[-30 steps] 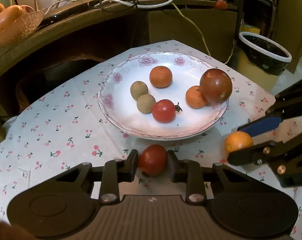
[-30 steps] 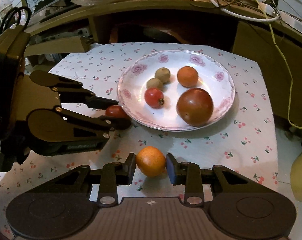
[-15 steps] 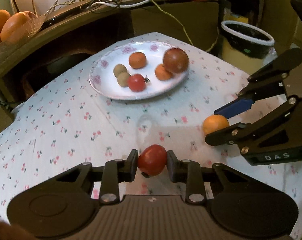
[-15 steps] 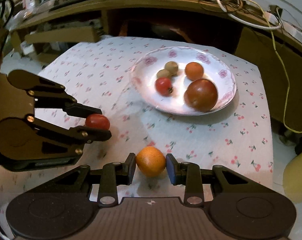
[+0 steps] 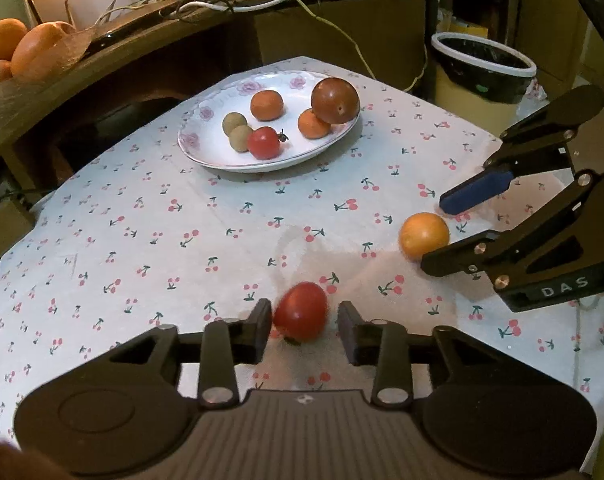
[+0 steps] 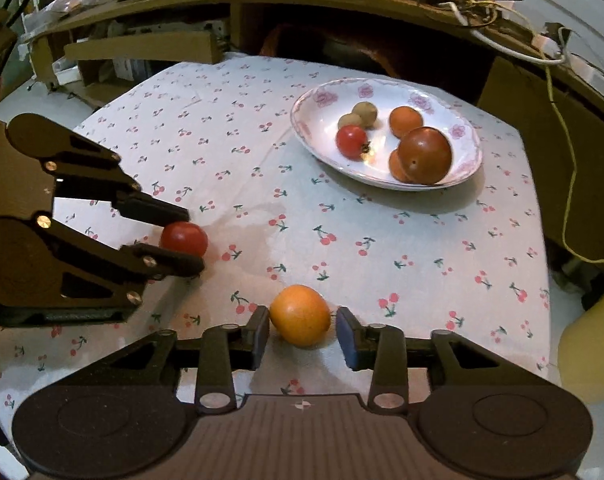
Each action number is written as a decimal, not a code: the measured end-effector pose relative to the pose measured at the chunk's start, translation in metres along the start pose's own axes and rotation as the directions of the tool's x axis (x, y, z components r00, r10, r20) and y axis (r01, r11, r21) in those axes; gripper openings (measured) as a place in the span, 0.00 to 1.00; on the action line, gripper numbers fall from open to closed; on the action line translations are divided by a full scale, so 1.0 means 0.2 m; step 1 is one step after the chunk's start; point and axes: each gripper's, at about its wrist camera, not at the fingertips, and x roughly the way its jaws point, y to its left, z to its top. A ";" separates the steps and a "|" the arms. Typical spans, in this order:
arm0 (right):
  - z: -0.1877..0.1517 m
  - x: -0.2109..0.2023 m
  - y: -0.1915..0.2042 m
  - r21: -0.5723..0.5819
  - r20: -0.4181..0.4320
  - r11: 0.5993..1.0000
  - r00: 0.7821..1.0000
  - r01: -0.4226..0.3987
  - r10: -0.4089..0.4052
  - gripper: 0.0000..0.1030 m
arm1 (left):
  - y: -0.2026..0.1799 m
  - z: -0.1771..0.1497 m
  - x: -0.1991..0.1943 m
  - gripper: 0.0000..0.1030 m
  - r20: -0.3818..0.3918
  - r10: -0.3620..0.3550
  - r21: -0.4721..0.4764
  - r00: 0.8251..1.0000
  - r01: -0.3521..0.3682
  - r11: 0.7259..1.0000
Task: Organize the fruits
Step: 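Move the left tool to another red tomato while the right tool approaches the loose orange, then grasp and lift the red tomato with the left tool while the right tool lifts the orange, then carry the red tomato and orange over the white plate with both tools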
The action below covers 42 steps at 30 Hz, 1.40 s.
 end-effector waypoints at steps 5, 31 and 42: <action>-0.01 -0.03 0.00 0.001 0.020 1.000 1.000 -0.016 0.016 0.52 | 0.01 0.00 0.01 0.44 0.001 0.008 -0.005 1.000 -0.008 1.000; 0.07 0.05 -0.02 0.036 0.015 0.999 0.999 -0.035 0.035 0.30 | 0.07 0.07 0.03 0.34 0.038 0.003 -0.053 0.999 -0.001 0.999; 0.20 -0.04 -0.12 0.082 0.129 0.997 0.991 0.008 -0.019 0.30 | 0.10 0.25 0.03 0.34 0.109 0.031 -0.072 0.994 -0.024 0.997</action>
